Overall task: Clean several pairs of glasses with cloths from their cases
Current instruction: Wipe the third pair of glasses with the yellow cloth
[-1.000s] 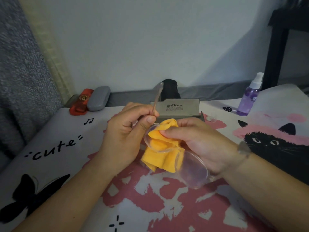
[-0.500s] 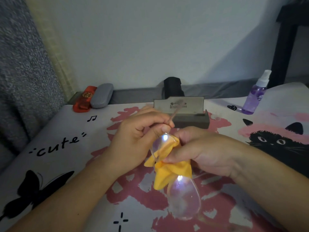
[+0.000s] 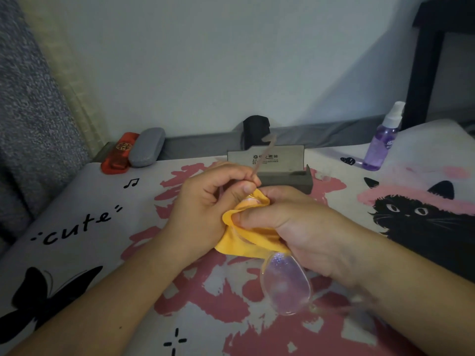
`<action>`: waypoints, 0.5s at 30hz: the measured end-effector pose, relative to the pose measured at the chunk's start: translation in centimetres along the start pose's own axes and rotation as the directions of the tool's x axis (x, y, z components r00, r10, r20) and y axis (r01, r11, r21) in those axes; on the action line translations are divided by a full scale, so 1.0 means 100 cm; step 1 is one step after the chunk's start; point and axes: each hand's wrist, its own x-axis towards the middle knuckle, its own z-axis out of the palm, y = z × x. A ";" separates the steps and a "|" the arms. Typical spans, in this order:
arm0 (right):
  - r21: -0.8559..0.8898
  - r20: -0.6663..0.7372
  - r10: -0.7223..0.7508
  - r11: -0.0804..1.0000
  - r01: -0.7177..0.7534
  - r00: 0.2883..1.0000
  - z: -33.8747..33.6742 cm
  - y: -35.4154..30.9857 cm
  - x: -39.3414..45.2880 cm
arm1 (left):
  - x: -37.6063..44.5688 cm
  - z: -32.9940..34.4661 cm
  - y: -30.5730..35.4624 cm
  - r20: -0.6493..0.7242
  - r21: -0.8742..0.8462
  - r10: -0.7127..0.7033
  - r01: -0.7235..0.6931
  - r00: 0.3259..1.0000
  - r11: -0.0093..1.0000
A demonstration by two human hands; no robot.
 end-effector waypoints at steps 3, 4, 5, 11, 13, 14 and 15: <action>0.020 -0.033 -0.002 1.000 0.002 0.999 -0.002 0.000 0.001 | 0.000 0.005 0.000 0.003 -0.010 -0.011 0.011 1.000 1.000; 0.017 -0.038 -0.015 1.000 0.015 0.999 -0.003 0.000 0.001 | 0.001 0.006 0.001 0.005 -0.008 -0.009 0.009 1.000 1.000; 0.011 -0.048 -0.030 0.999 0.030 0.998 -0.003 0.000 0.001 | 0.001 0.006 0.001 0.004 -0.006 -0.012 0.012 1.000 1.000; 0.002 -0.154 -0.093 0.996 0.094 0.984 -0.002 0.001 0.003 | 0.001 0.004 0.005 -0.013 0.030 -0.016 0.016 1.000 0.999; 0.047 -0.180 -0.088 0.994 0.098 0.980 -0.003 -0.001 0.003 | 0.001 0.002 0.006 -0.027 0.049 -0.005 0.006 1.000 0.999; 0.070 -0.187 -0.088 0.992 0.103 0.978 -0.004 -0.002 0.004 | 0.000 0.001 0.007 -0.035 0.051 -0.001 0.003 0.999 0.999; 0.093 -0.191 -0.085 0.990 0.104 0.978 -0.004 -0.003 0.004 | 0.000 0.000 0.008 -0.043 0.050 0.002 0.000 0.999 0.999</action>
